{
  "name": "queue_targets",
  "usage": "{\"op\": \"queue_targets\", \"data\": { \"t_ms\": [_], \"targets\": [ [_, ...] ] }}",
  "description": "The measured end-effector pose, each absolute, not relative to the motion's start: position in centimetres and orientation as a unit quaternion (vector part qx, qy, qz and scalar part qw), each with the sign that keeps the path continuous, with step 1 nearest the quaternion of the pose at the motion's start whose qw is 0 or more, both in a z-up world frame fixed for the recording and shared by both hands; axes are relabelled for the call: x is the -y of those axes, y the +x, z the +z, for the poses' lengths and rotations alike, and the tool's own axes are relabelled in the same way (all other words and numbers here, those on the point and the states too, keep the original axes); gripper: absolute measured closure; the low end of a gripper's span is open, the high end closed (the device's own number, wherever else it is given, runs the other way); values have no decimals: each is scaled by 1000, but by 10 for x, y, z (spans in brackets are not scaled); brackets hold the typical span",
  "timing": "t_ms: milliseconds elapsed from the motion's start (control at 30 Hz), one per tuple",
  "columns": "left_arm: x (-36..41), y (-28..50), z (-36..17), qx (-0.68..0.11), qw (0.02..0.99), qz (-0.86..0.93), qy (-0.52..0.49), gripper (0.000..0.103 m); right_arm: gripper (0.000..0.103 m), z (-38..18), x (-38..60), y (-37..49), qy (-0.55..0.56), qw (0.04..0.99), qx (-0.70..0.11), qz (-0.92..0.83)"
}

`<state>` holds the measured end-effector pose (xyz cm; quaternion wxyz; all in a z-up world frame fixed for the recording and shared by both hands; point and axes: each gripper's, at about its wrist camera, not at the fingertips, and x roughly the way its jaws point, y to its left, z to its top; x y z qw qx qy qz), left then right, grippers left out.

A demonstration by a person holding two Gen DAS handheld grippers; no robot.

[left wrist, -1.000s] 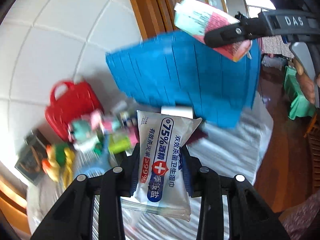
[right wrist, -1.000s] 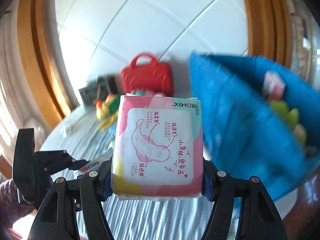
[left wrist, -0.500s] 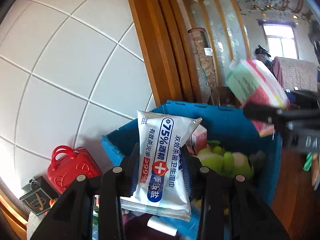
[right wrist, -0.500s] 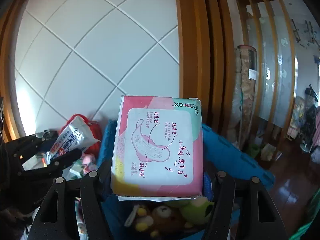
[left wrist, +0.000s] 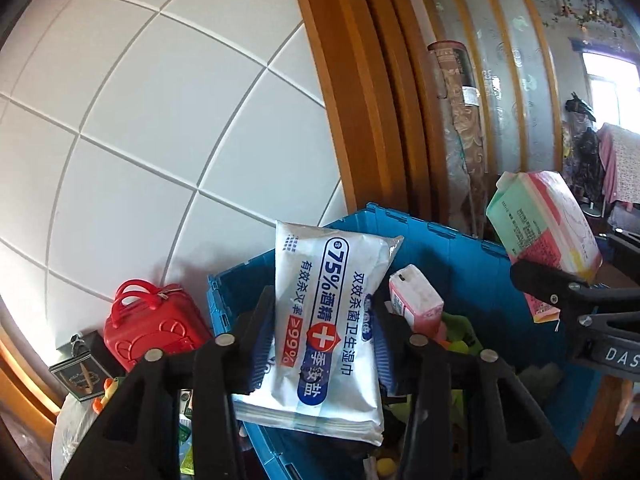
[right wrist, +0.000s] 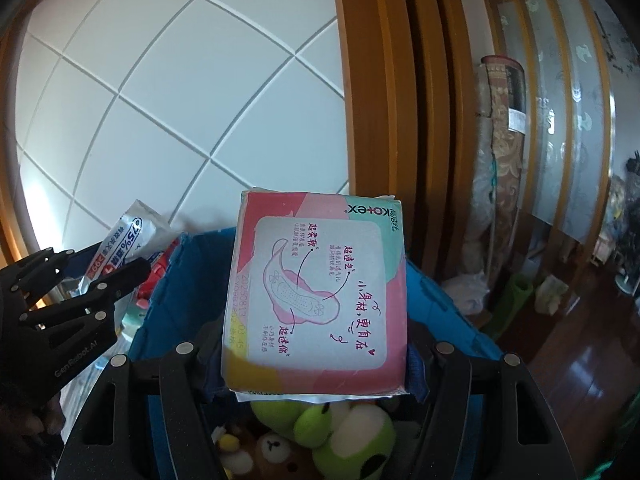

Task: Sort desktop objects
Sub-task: 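Carry the Kotex pack and wipes pack into the blue crate and release, then move both tools back over the pile toward the plush pig and yellow clamp toy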

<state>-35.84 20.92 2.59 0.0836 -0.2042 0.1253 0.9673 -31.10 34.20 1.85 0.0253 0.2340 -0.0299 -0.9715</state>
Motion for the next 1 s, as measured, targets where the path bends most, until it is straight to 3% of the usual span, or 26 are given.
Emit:
{"op": "queue_targets", "data": {
  "t_ms": [67,100,200,400,700,1000],
  "targets": [
    [-213,-364,27,-116,70,968,-211,36,30,16,-350,-322,238,28,36,-970],
    [-214,-366,27,-115,64,969,-211,23,23,16,-351,-326,239,27,37,-970],
    [-215,-359,29,-125,46,972,-195,9,19,23,-360,-327,224,22,51,-973],
    [-214,-353,30,-121,39,973,-191,8,12,36,-362,-311,197,25,55,-979],
    [-210,-342,33,-125,28,975,-180,8,11,43,-347,-291,179,50,46,-981],
    [-143,-316,17,-100,-10,981,-169,8,10,39,-317,-278,167,88,48,-981]
  ]
}}
